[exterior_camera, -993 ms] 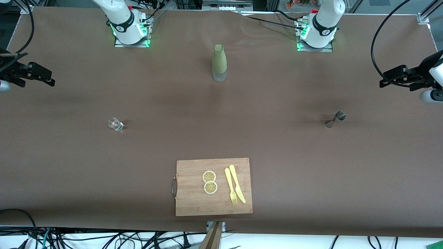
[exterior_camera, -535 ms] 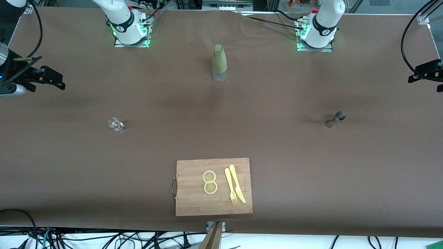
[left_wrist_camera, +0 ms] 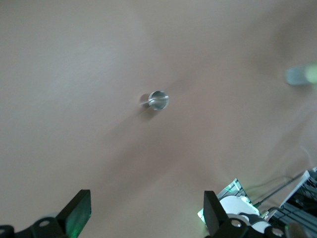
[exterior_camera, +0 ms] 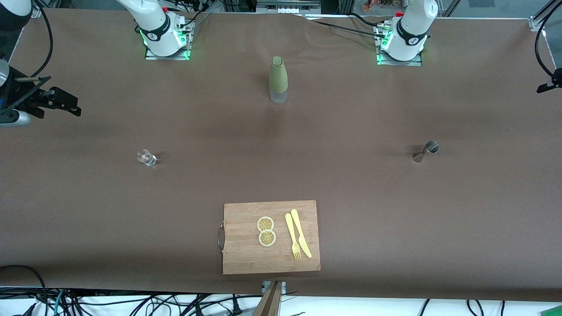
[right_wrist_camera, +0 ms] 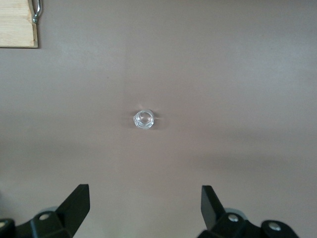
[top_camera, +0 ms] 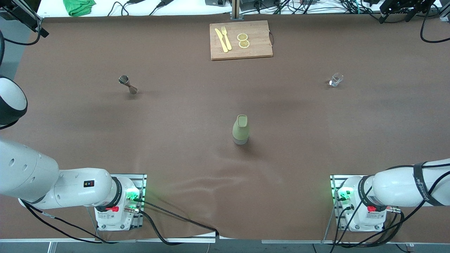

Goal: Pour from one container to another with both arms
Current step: 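Move the right gripper toward the glass beaker while the left gripper approaches the jigger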

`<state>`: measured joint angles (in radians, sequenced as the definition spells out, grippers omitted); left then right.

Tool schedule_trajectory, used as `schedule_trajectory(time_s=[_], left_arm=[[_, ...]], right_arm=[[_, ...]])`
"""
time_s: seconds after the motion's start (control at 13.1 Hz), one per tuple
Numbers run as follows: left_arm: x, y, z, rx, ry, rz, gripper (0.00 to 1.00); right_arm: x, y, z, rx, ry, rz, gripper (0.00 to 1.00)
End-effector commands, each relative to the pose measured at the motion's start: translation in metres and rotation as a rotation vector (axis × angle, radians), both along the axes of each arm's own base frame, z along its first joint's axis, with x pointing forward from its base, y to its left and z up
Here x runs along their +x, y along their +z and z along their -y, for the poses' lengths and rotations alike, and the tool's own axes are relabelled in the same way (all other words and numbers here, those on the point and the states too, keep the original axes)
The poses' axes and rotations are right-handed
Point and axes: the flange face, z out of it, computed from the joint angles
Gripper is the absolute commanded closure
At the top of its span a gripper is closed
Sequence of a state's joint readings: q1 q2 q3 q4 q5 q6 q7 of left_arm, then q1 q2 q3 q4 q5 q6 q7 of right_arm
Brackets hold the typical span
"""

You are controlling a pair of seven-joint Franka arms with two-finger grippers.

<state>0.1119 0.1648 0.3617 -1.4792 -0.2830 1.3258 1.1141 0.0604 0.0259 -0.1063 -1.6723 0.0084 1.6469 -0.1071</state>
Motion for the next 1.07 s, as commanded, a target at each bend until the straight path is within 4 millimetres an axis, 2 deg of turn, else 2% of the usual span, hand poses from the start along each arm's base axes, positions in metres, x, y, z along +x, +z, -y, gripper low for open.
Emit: schedule_trajectory(time_s=[0.0,0.15,0.31,0.38,0.46,0.69,0.84,0.92,0.99], left_arm=[[-0.012,-0.039,-0.024,-0.181,-0.125,0.069,0.0],[-0.022,-0.082,-0.041,-0.299,-0.181,0.096,0.0],[-0.032,-0.137,-0.056,-0.441,-0.228,0.145,0.0],[-0.034,-0.158,-0.054,-0.526,-0.258,0.166,0.0],[-0.036,-0.177,-0.051,-0.601,-0.283,0.172,0.0],[-0.043,-0.222,-0.063,-0.696,-0.297,0.23,0.0],[-0.048,-0.265,-0.07,-0.781,-0.335,0.316,0.0],[-0.051,-0.29,-0.07,-0.84,-0.352,0.351,0.0],[-0.052,-0.316,-0.067,-0.892,-0.363,0.376,0.0]], right_arm=[[0.004,0.0,0.006,0.002,-0.019,0.008,0.0],[0.005,0.0,0.012,0.006,-0.03,0.009,0.0],[0.003,-0.001,0.014,0.008,-0.033,0.0,0.0],[0.004,-0.001,0.013,0.008,-0.032,0.0,0.0],[0.003,-0.001,0.014,0.01,-0.035,-0.002,0.0],[0.005,-0.013,0.014,0.016,-0.023,-0.038,0.0],[0.007,-0.03,0.017,0.04,0.118,-0.086,0.0],[0.008,-0.032,0.02,0.078,0.209,-0.082,0.0],[0.006,-0.036,0.032,0.098,0.274,-0.092,0.0]])
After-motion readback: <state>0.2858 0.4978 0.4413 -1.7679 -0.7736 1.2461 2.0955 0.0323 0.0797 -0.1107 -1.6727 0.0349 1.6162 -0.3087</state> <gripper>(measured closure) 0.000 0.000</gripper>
